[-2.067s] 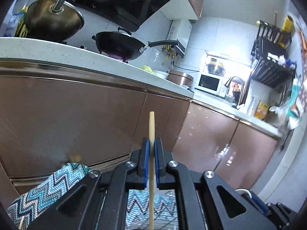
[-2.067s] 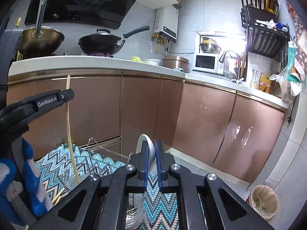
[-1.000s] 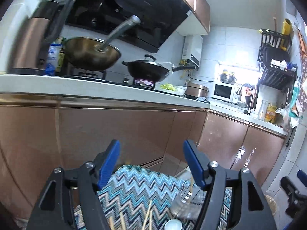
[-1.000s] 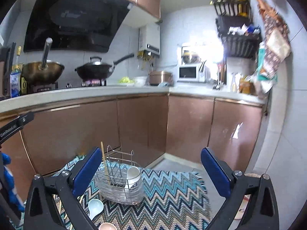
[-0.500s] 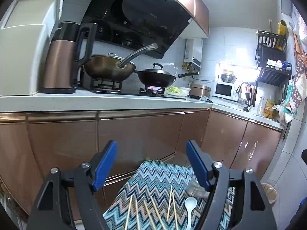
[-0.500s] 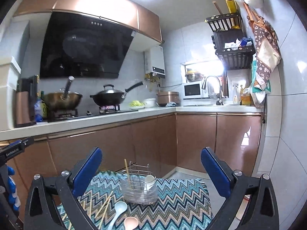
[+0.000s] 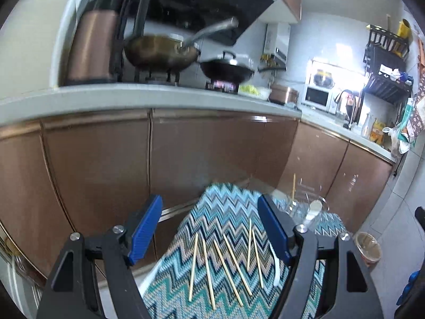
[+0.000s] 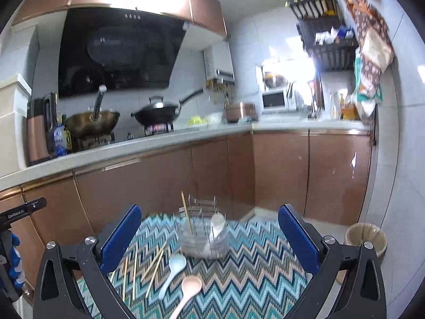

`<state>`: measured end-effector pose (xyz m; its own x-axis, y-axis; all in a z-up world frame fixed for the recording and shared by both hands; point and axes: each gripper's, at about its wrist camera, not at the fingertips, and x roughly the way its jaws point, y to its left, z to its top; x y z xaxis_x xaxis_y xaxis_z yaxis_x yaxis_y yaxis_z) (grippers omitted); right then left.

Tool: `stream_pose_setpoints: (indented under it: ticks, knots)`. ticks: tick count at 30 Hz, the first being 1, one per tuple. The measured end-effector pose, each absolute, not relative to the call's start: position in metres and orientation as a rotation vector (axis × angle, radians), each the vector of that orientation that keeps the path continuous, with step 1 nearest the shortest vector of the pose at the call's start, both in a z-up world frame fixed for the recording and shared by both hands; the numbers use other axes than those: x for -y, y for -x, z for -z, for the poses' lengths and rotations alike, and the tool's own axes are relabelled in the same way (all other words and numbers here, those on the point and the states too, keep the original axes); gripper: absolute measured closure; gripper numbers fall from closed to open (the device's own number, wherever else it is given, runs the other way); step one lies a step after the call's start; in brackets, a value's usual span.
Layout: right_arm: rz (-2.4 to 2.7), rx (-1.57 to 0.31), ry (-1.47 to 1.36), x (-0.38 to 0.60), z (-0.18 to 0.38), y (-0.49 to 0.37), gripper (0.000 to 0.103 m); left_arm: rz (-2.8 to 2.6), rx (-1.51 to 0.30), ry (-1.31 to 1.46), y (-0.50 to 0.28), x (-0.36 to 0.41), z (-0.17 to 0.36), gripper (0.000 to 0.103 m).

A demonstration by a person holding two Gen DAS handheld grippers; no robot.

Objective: Organize utensils
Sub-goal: 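Withdraw both open tools from the wire holder, then grasp another chopstick with the left tool while the right tool grasps the pink spoon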

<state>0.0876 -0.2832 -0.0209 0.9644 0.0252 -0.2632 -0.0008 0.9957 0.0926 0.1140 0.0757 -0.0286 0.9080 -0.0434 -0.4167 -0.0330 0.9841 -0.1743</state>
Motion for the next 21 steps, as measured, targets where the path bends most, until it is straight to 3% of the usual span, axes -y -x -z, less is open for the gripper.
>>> stream_pose_setpoints:
  ticks: [12,21]
  knots:
    - [-0.166,-0.556,-0.18,0.3,0.089,-0.154,0.002,0.139,-0.748,0.198,-0.195,-0.043,0.102,0.031]
    - [-0.383,-0.841,-0.299,0.312,0.172,-0.222,0.043,0.236,-0.989,0.213,-0.285,-0.007,0.163,0.041]
